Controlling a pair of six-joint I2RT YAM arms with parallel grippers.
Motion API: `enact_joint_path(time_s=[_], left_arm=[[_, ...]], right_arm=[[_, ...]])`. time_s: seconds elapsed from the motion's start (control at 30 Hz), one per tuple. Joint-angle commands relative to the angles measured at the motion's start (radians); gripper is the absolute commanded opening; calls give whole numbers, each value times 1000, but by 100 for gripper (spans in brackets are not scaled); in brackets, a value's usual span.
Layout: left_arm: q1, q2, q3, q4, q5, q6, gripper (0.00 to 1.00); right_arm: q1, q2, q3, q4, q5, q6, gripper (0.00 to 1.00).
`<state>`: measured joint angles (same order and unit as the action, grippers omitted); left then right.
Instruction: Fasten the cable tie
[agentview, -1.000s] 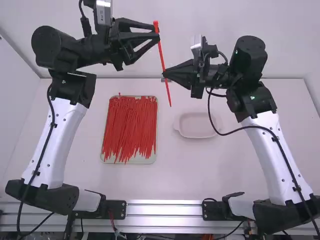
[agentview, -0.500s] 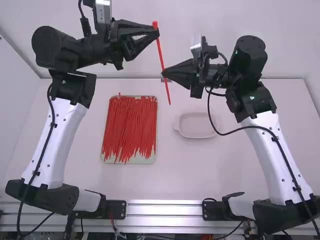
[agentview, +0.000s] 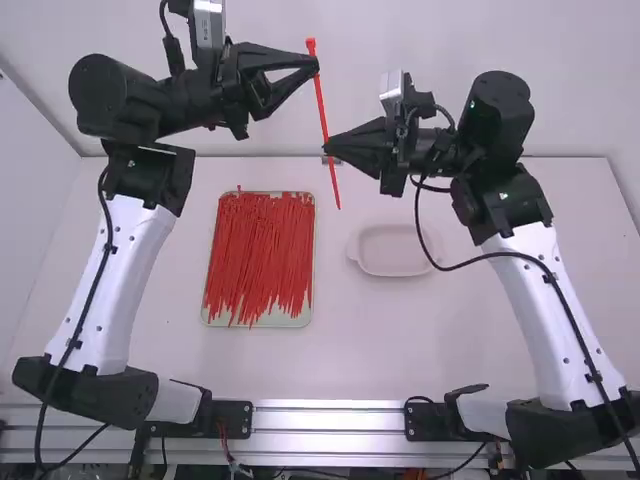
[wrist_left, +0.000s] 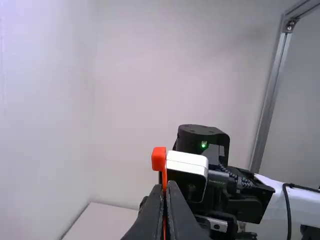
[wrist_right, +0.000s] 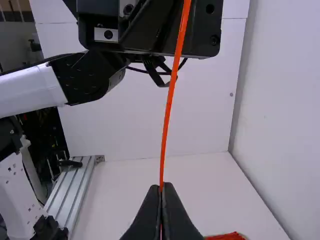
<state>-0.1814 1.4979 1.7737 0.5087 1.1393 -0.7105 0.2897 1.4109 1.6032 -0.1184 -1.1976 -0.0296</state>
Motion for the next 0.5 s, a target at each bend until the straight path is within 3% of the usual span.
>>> enact_joint_path(time_s=[0.0,0.03,0.1,0.17,0.23,0.3,0.47], left_arm=[[6,16,-1,14,-8,11,2],[9,17,-1,16,-7,11,2],[33,21,-1,22,-15,3,2],[47,21,-1,3,-35,0,2],[60,21,-1,-23,-62,2,2],[78,23,-1,-59,-100,20,2],[92,46,-1,-137,-162,76,2]], right_arm=[[-11,2,19,-1,-8,-4,33],[-13,2,19,-1,-11,-4,37],[-28,1,19,-19,-16,-5,56],[-40,1,19,-25,-13,-3,58],[-50,1,19,-40,-13,-5,75],[-62,1,19,-53,-13,-4,98],[-110,2,19,-136,-21,-67,98]])
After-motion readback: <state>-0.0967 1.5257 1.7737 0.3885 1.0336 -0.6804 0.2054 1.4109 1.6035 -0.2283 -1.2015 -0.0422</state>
